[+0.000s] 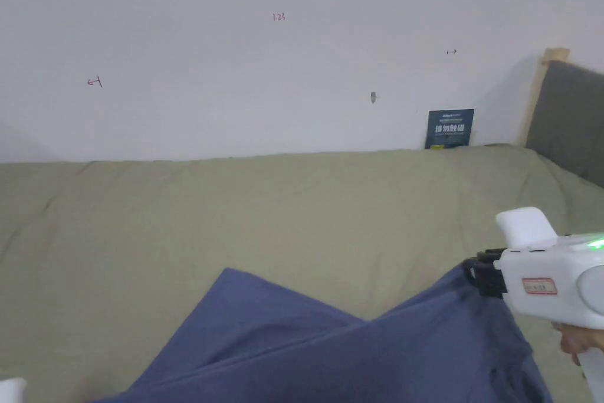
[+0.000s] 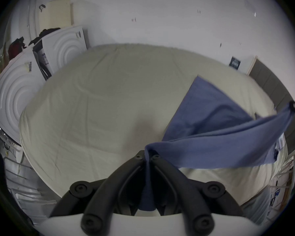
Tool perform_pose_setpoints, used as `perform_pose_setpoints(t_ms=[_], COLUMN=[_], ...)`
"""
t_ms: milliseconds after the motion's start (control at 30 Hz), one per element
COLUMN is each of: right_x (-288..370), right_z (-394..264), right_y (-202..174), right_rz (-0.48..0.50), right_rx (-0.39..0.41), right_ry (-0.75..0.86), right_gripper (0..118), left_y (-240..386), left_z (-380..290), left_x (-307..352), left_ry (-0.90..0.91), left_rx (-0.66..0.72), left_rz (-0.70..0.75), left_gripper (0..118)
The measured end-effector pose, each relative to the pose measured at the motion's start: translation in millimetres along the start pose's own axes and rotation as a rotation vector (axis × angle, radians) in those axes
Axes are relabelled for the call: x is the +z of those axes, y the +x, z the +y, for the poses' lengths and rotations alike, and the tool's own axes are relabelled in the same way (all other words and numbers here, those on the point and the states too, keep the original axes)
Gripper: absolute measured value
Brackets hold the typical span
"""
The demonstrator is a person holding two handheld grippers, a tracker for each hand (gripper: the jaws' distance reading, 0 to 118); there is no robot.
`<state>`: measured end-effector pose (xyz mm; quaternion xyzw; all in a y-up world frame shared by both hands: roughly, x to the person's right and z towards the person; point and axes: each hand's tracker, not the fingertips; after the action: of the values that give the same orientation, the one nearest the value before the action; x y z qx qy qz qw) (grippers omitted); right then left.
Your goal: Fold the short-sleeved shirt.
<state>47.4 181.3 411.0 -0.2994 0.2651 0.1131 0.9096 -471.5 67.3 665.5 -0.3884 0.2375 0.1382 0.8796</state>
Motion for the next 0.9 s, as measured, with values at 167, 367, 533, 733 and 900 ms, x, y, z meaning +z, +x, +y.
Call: perform_pose_setpoints(t_ms=[167, 367, 533, 733, 900], right_x=[81, 144, 165, 168, 158], right_z=[1, 18, 39, 72, 104], right_y=[4, 12, 18, 23, 27], right_rz=[-0.029, -0.062, -0.056, -0.064, -0.084], right_rx=[-0.022, -0.063, -0.104, -0.137, -0.115], right_ry=[0.114, 0.222, 0.269, 0.301, 0.306], right_gripper=[1, 1, 1, 1, 1], left_y=[16, 37, 47, 48, 51], left_z=[37, 79, 108, 141, 169], left_x=[62, 145, 193, 219, 211], left_ry=[0.131, 0.28, 0.357, 0.405, 0.401], left_rx=[0.024, -0.042, -0.068, -0.074, -0.081], left_rz=[-0.036, -0.048, -0.04, -0.017, 0.006], left_gripper=[1, 1, 1, 1, 1])
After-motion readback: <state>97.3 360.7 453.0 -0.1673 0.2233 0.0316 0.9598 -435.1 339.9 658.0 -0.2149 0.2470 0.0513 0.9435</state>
